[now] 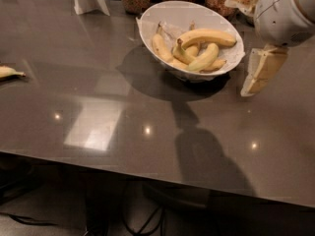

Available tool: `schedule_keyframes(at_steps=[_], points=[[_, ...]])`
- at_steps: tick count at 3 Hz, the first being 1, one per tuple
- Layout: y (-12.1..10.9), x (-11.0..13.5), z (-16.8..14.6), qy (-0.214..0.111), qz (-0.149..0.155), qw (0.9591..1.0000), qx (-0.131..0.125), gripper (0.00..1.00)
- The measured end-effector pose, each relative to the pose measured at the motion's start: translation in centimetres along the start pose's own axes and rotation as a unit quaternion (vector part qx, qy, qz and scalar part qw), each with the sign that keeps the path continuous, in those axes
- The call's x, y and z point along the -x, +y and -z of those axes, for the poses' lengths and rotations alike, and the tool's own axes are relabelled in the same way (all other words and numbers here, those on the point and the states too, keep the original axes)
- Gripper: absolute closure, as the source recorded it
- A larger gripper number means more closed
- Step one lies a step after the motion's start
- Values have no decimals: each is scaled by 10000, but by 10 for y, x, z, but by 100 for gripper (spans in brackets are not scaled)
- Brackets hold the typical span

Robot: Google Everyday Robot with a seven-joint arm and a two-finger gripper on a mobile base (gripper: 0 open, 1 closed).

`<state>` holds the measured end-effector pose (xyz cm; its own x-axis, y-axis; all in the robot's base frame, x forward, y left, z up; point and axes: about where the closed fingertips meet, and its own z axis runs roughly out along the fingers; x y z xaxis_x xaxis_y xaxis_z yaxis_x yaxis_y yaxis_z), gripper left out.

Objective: Pick banana from white bowl

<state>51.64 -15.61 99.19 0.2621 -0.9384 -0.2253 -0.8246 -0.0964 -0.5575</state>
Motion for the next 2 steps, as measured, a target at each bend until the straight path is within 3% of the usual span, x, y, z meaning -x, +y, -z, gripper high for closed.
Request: schedule_keyframes(at_steps=[1, 2], points=[[0, 0, 0, 2, 4, 10000, -1, 0], [-11, 2, -8, 267, 701, 9971, -125, 0]])
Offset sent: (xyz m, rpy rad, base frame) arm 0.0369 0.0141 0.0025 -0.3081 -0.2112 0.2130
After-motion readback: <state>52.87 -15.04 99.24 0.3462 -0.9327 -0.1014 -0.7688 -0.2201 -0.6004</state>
